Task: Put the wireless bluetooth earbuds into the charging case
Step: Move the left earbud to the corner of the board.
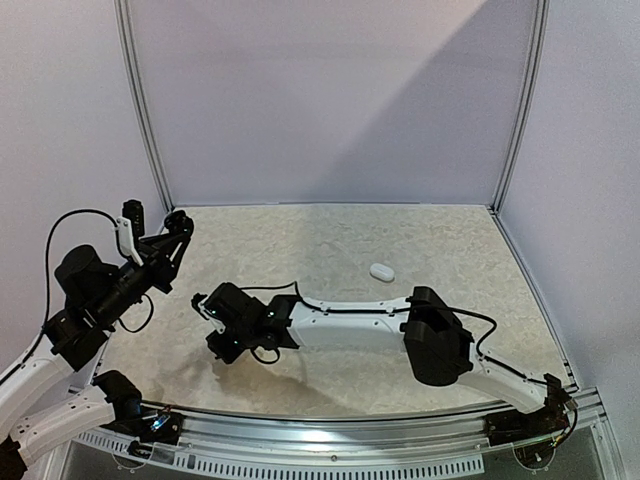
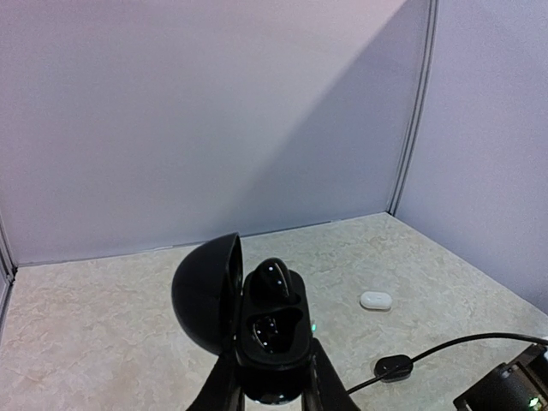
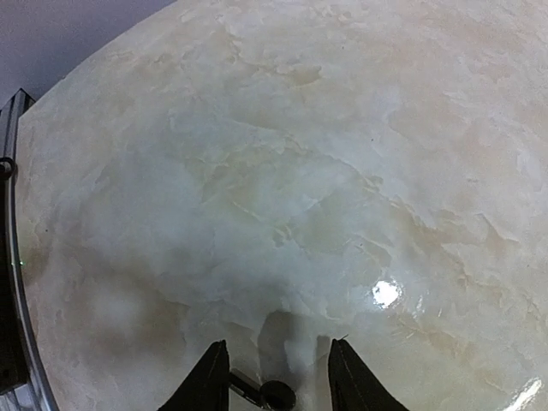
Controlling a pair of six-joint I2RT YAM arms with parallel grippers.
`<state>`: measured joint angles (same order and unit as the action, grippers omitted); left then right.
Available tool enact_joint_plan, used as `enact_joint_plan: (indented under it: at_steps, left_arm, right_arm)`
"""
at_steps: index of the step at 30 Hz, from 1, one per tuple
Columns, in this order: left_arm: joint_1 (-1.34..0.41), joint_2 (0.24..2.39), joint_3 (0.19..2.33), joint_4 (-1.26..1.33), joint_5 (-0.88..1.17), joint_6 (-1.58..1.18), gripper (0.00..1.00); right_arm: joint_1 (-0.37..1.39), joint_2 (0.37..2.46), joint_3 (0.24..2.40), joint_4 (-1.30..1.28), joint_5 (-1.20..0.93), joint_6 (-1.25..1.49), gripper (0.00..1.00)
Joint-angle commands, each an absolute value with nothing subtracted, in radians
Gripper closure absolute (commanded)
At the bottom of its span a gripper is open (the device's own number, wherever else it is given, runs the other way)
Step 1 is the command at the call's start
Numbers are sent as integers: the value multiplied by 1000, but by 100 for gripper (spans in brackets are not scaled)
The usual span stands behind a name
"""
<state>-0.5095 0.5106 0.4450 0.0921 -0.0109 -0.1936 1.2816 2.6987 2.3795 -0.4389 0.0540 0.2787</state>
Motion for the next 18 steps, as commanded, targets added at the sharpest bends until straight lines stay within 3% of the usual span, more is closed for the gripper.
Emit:
enact_joint_plan:
  at_steps: [1, 18]
  left_arm:
    - [-494, 502, 430, 106, -8, -202, 100]
    - [-491, 506, 430, 106, 21, -202, 100]
  right_arm:
    - [1278, 2599, 2339, -379, 109, 379, 59]
    - [1300, 2693, 2341, -466, 95, 405, 62]
